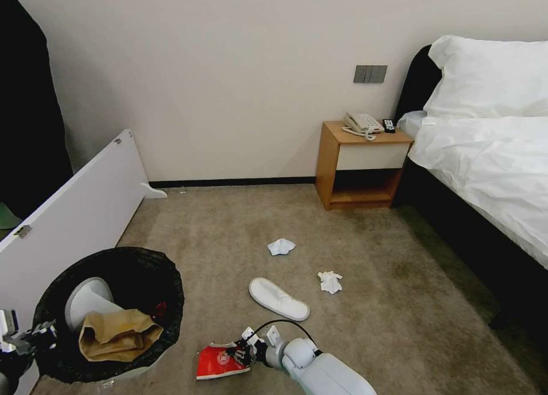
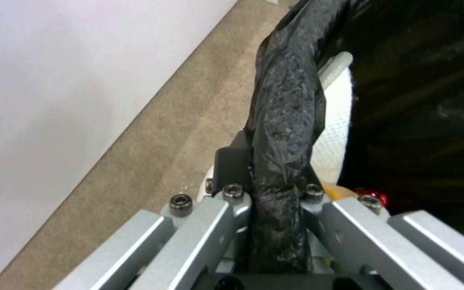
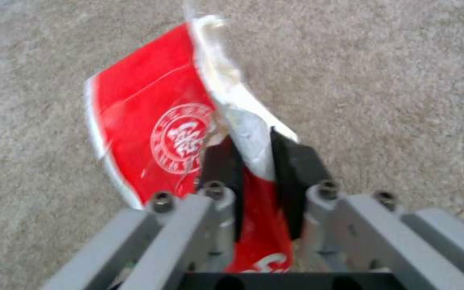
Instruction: Pick up the trash bin, then pick up the garbage from the floor and place it into the trash bin.
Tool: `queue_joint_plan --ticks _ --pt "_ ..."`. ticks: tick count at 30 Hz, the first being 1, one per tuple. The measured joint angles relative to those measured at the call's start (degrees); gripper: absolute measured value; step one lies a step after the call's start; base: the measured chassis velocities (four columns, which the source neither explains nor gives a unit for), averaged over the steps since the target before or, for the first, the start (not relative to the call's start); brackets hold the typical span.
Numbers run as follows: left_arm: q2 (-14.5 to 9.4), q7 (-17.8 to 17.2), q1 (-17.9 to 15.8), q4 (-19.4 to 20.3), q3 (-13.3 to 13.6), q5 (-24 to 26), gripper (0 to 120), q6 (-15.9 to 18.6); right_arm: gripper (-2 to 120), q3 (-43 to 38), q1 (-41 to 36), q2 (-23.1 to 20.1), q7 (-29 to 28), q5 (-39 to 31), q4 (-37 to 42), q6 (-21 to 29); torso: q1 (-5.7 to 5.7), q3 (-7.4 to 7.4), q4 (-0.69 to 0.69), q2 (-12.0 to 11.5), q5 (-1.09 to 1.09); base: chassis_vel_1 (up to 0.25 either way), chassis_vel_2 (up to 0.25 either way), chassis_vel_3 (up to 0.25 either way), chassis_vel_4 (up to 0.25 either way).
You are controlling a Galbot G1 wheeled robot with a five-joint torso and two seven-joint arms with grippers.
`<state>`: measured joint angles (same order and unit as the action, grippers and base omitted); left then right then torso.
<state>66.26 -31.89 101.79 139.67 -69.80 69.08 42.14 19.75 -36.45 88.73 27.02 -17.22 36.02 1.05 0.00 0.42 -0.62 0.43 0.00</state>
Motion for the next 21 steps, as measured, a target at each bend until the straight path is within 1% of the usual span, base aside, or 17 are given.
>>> queue_joint_plan --ticks 1,3,5,14,16,17,19,20,21 --pt "0.0 0.0 0.0 0.0 0.0 0.0 3 0.0 11 0.0 0.0 0.0 0.0 0.0 0.0 0.0 0.0 0.0 0.0 0.0 0.0 0.0 0.0 0.0 0.0" --pt "0.0 0.0 -0.1 0.0 0.0 0.0 3 0.0 1 0.0 0.0 0.0 0.3 -0.3 0.0 -0.2 0.0 0.0 0.0 0.0 0.0 0.0 0.0 0.0 0.0" --pt "0.0 0.0 -0.1 0.0 0.1 0.0 3 0.0 0 0.0 0.0 0.0 0.5 -0.4 0.0 -0.4 0.0 0.0 0.0 0.0 0.0 0.0 0.0 0.0 0.0" --pt "-0.1 0.0 -0.1 -0.1 0.1 0.2 3 0.0 0 -0.8 -0.2 -0.9 0.9 -0.3 1.0 -1.2 0.0 0.0 0.0 0.0 0.0 0.0 0.0 0.0 0.0" --pt "-0.2 0.1 -0.1 -0.1 0.3 0.2 3 0.0 0 -2.2 -0.4 -2.2 1.3 0.9 2.9 -2.8 0.0 0.0 0.0 0.0 0.0 0.0 0.0 0.0 0.0" --pt "-0.2 0.1 -0.1 -0.1 0.3 0.2 3 0.0 0 -2.2 -0.4 -2.2 1.3 0.9 2.9 -2.8 0.0 0.0 0.0 0.0 0.0 0.0 0.0 0.0 0.0" --pt "-0.5 0.1 -0.2 -0.2 1.0 0.6 3 0.0 0 -5.7 -0.9 -3.5 1.7 3.2 6.1 -6.6 0.0 0.0 0.01 0.0 0.01 0.0 0.0 0.0 0.0" --pt "-0.5 0.1 -0.2 -0.2 1.0 0.6 3 0.0 0 -5.7 -0.9 -3.5 1.7 3.2 6.1 -6.6 0.0 0.0 0.01 0.0 0.01 0.0 0.0 0.0 0.0" --pt "-0.7 0.1 -0.3 -0.3 1.3 0.9 3 0.0 0 -7.0 -1.1 -4.1 1.7 3.2 7.8 -7.2 0.0 0.0 0.01 0.0 0.0 0.0 0.0 0.0 0.0"
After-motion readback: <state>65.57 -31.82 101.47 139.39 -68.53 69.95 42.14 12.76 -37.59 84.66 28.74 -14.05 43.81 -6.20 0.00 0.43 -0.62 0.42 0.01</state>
